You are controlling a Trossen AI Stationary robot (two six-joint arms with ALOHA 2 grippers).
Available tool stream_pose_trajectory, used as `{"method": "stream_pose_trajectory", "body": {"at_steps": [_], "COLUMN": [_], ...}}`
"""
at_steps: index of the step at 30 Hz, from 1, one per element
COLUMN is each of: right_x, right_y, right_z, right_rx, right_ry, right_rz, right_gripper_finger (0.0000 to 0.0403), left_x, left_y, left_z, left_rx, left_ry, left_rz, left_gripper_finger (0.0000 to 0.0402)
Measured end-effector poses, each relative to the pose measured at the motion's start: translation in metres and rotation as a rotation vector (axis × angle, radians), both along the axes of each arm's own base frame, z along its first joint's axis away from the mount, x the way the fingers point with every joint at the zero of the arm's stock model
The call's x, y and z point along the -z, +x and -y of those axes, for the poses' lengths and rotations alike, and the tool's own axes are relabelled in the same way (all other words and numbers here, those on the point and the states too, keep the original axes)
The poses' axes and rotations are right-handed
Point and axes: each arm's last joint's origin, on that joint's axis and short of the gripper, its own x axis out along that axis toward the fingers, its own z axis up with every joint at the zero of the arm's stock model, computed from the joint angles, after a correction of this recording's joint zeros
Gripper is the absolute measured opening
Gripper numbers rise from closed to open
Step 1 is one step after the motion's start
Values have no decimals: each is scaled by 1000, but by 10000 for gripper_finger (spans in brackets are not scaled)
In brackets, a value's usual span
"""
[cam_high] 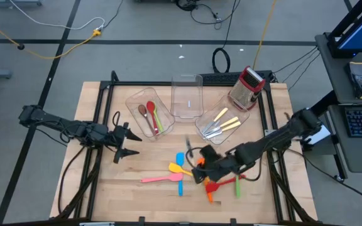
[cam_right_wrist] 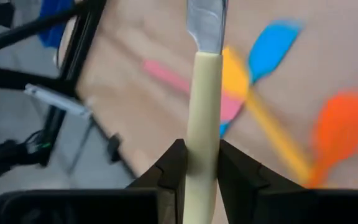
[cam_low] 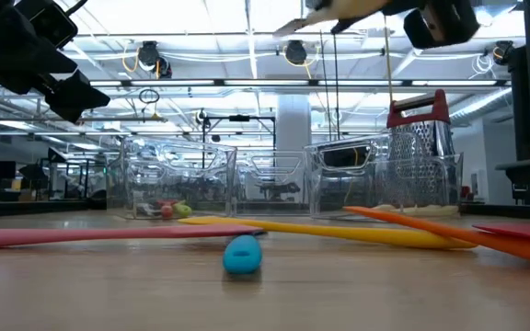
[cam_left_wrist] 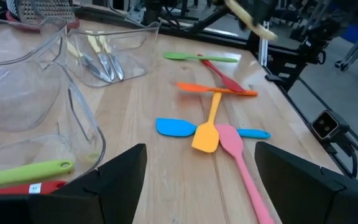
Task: Pick & Place Kitchen Items
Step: Put the yellow table knife into the right transparent bin
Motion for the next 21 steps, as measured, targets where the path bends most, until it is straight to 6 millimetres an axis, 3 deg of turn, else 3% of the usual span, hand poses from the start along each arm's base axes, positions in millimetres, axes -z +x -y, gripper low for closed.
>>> {"method": "stream_pose_trajectory", "body": {"at_steps": [11, 21], "right_x": [-44, -55], "right_y": [-43, -72], "right_z": [56, 100], "right_rx": [-59, -225], "right_ry": [-342, -608], "right_rz": [-58, -257], "right_gripper_finger": [59, 59], "left_x": [0, 0], "left_y": [0, 0], "left_z": [-3, -5], "left_rx": [-109, -207], "left_ry": [-37, -84], "left_rz": [0, 2], "left_gripper_finger": [306, 306]}}
